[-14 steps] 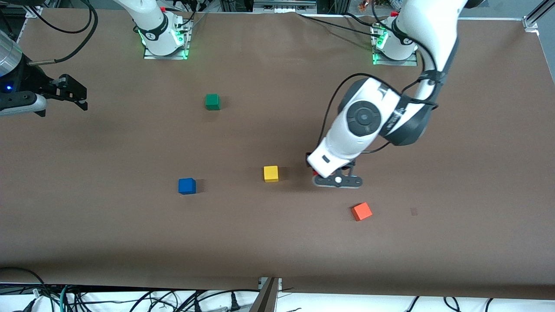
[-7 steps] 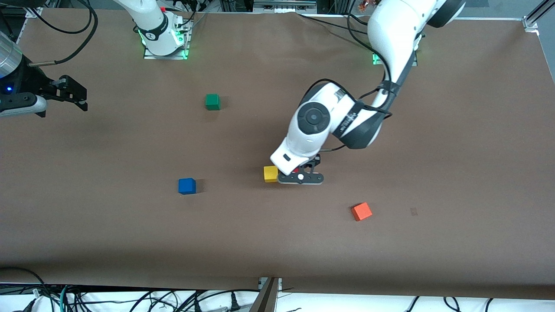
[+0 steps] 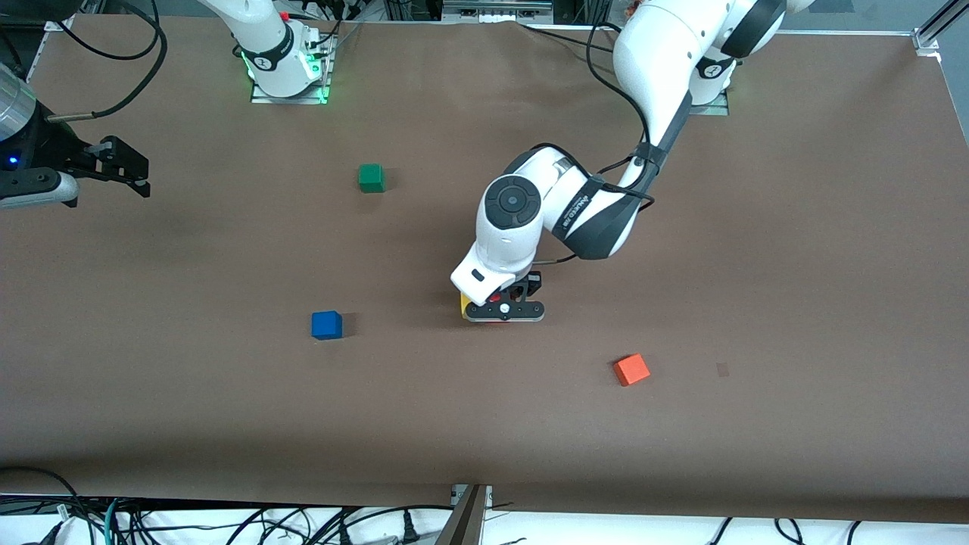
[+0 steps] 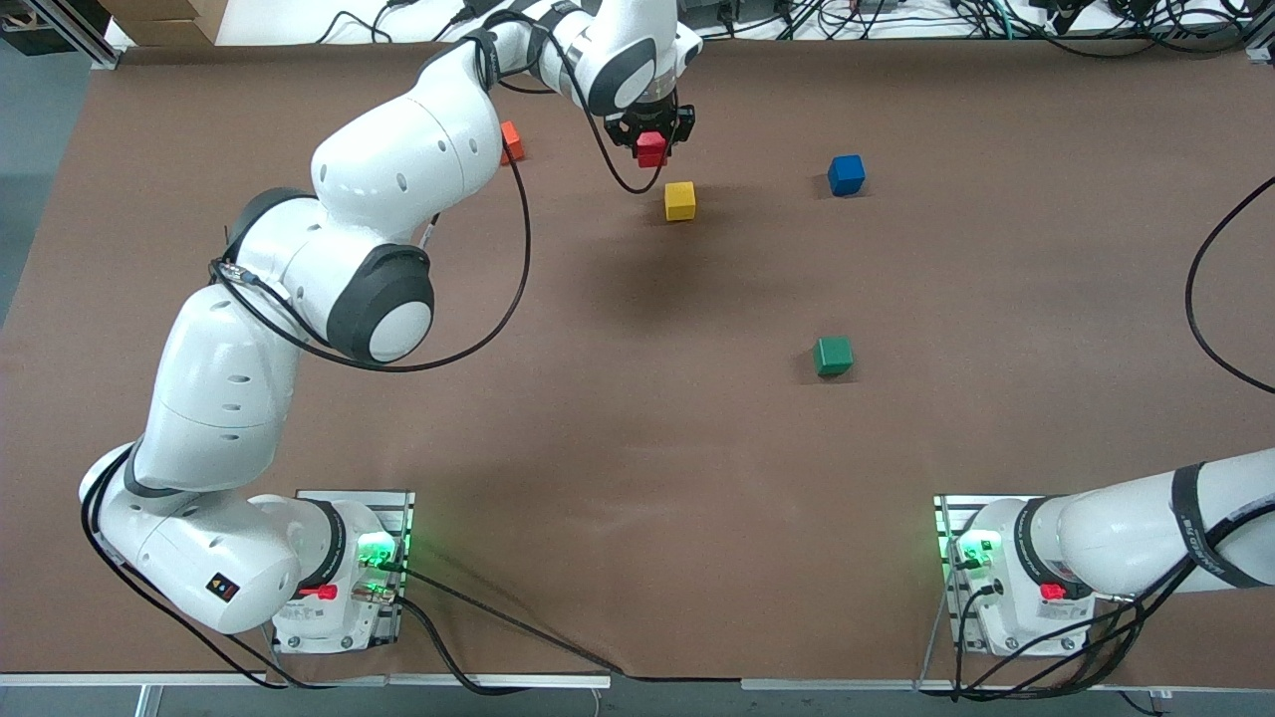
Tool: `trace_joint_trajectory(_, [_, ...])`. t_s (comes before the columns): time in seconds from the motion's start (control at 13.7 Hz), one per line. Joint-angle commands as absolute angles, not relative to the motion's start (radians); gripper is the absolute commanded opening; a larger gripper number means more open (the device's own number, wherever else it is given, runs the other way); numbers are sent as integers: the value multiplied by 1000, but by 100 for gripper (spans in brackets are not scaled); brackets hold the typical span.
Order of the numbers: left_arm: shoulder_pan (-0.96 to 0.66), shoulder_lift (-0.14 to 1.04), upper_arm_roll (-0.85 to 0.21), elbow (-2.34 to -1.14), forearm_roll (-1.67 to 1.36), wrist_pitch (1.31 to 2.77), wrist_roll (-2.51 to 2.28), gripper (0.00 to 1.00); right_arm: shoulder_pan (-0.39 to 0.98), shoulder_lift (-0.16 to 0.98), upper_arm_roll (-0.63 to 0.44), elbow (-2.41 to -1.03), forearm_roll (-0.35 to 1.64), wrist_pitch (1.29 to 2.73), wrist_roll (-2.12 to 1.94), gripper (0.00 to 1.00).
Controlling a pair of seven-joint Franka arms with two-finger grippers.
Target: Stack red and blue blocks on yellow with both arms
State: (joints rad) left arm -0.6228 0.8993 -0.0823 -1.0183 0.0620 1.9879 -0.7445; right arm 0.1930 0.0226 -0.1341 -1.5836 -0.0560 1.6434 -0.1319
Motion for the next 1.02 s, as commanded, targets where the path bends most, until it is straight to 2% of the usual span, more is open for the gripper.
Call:
trace_joint_trajectory(0.0, [-644, 939, -63, -959, 78, 1977, -772, 0, 184, 35, -141, -1562, -57, 1643, -132, 100])
trace_joint_trajectory(0.58, [-638, 956, -61, -962, 75, 1974, -769, 0, 163, 87, -143, -1509, -55, 1644, -132, 100])
trace_joint_trajectory(0.95, [-635, 960, -63, -962, 40, 1971, -772, 0, 83, 86, -150, -1499, 70, 1644, -133, 100])
